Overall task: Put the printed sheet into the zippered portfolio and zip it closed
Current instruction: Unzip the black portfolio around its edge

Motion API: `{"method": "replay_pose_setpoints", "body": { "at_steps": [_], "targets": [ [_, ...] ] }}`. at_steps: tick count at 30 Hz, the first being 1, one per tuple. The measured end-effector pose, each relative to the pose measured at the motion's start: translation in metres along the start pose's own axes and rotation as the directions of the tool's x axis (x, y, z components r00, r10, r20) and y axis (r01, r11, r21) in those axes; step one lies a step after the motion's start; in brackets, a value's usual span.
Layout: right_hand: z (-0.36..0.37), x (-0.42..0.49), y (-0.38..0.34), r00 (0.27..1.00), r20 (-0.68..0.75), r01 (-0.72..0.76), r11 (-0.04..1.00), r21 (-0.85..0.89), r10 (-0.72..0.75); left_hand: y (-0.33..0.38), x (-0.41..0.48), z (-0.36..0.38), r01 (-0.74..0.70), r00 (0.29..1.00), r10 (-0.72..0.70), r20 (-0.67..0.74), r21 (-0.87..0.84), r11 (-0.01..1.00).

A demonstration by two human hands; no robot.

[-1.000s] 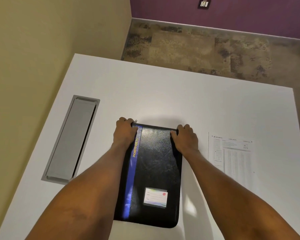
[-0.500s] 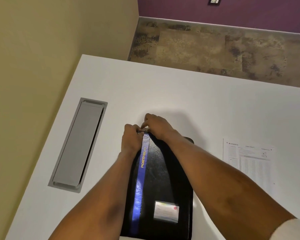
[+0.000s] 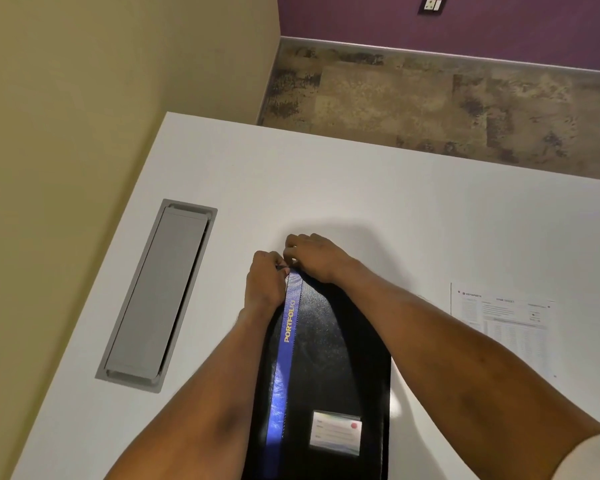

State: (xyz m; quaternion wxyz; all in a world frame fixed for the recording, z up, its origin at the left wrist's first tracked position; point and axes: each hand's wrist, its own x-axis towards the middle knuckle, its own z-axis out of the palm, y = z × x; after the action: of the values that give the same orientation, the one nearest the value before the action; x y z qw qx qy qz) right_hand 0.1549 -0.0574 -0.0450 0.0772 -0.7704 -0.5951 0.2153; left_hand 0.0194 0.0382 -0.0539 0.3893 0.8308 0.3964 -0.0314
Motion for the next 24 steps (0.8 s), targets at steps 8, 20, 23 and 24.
{"method": "replay_pose_setpoints", "body": {
  "at_steps": [8,20,23,24],
  "targets": [
    [-0.005,0.003,0.004,0.995,0.095,0.018,1.000,0.023,-0.020,0.002,0.002,-0.005,-0.063,0.998,0.063,0.010,0.001,0.998],
    [-0.013,0.001,0.006,0.981,0.184,-0.078,0.994,0.077,0.063,0.005,0.001,-0.007,-0.085,0.996,0.085,0.032,-0.013,0.996],
    [-0.015,-0.003,0.004,0.989,0.147,-0.025,1.000,-0.013,0.026,0.004,0.002,-0.007,-0.083,0.996,0.083,0.043,-0.002,0.997],
    [-0.016,-0.005,0.004,0.992,0.126,-0.018,0.999,-0.029,0.021,0.004,0.003,-0.007,-0.080,0.996,0.080,0.047,0.007,0.997]
  ]
}}
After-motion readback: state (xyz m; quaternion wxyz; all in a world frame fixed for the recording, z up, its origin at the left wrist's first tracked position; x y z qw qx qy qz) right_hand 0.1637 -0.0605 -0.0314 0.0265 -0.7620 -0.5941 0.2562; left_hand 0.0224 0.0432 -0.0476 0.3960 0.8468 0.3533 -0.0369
